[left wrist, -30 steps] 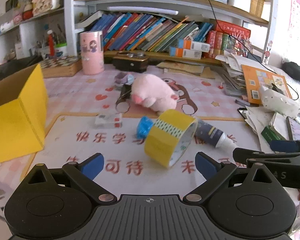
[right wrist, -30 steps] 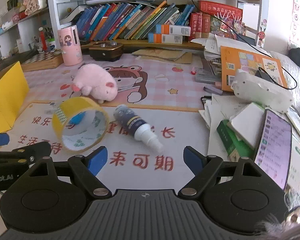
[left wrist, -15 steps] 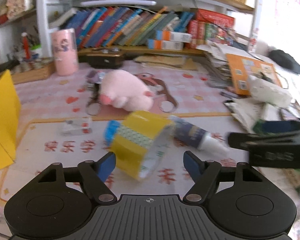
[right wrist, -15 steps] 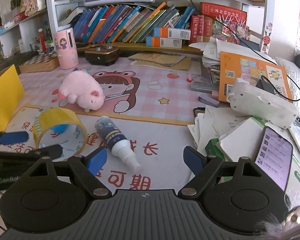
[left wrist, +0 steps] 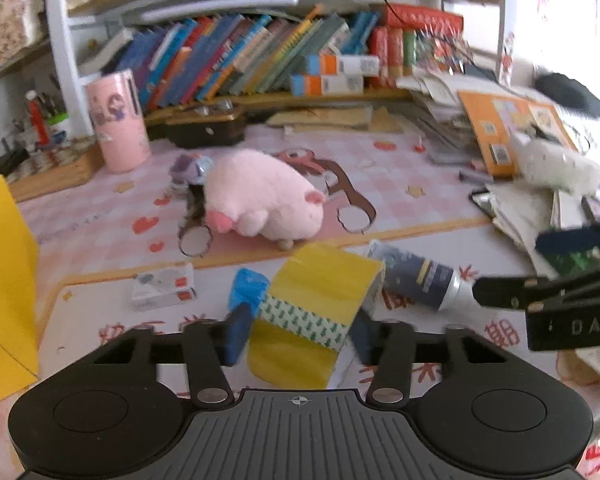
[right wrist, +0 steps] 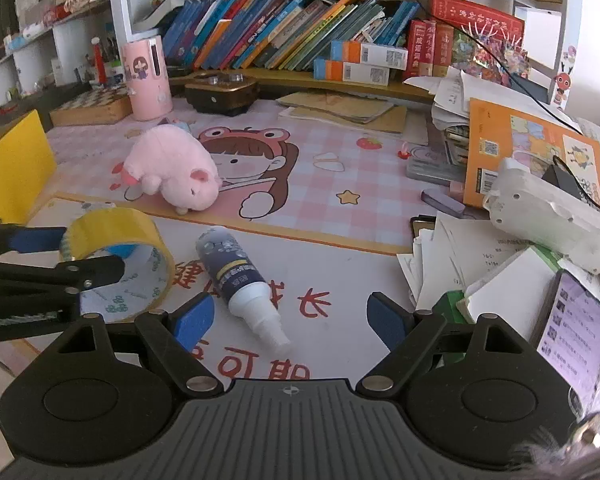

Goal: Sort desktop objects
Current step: 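Close the left gripper on the tape roll while the right gripper grasps the blue bottle, then lift the tape roll and blue bottle and carry both toward the yellow box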

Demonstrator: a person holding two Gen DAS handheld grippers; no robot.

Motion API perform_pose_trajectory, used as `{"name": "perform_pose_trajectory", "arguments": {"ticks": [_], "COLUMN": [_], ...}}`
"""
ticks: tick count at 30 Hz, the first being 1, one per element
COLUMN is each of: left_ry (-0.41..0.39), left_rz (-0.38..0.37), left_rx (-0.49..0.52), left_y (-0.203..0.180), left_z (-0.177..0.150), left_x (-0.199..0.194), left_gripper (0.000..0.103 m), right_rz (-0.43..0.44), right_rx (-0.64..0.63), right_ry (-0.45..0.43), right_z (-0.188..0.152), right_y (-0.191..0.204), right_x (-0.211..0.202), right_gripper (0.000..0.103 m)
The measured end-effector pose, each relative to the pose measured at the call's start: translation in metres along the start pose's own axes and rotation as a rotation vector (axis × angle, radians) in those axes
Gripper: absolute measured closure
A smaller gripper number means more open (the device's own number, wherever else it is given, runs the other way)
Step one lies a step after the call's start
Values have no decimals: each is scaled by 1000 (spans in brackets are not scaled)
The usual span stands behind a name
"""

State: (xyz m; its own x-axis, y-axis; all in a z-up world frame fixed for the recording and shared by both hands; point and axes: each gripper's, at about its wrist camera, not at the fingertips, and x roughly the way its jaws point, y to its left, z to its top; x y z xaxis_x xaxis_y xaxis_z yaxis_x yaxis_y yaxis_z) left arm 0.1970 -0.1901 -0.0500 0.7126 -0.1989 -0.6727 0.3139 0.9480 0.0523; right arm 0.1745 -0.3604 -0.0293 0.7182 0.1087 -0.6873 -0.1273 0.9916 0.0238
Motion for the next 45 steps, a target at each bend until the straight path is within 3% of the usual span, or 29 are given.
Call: {"name": "perform_pose_trajectory", "arguments": {"ticks": [7,12,18,22,23,25,27,28,29,30,32,35,45], "left_ry": [29,24,57,59,60,58,59,65,80,83,78,92,62], "left_rz": [-37,-39,-54,-40,-35,-28,-20,-7,6,-6,-13,24,1], "left_rx": [-18,-25,-86,-181,-222,-296,-365,-391,-409,-444,-505,-509,-564], "left_y": [-10,-10,-6,7,13,22,32,35,39,43,51,54,53], "left_z": [-9,-6,-10,-10,-9,-9,-9,-9,-11,-12,-15,-17,-17], "left_x": [-14,-2,6,-2,-5,-10,-13,-14,-14,-15,-16,-12,-28], "left_gripper": [60,60,62,63,63,63,66,72,86,90,92,93,95], "right_rz": [35,81,143,195,216,226,208,198,192,191,198,199,219], "right_rx": [-89,-202,-291,-283,-280,-281,-260,-241,-224,-199,-169,-155,-105], "right_ry": [28,74,118,141,145,149,148,149,151,150,142,137,137], "right_z": [11,18,26,28,29,30,29,29,29,29,29,27,24], "right_y": [3,10,14,15,16,19,20,20,20,20,19,21,17], "right_x": [22,50,73,79,79,79,78,78,77,75,70,64,43], "right_gripper": [20,23,37,54,65,72,72,72,72,72,72,72,72]}}
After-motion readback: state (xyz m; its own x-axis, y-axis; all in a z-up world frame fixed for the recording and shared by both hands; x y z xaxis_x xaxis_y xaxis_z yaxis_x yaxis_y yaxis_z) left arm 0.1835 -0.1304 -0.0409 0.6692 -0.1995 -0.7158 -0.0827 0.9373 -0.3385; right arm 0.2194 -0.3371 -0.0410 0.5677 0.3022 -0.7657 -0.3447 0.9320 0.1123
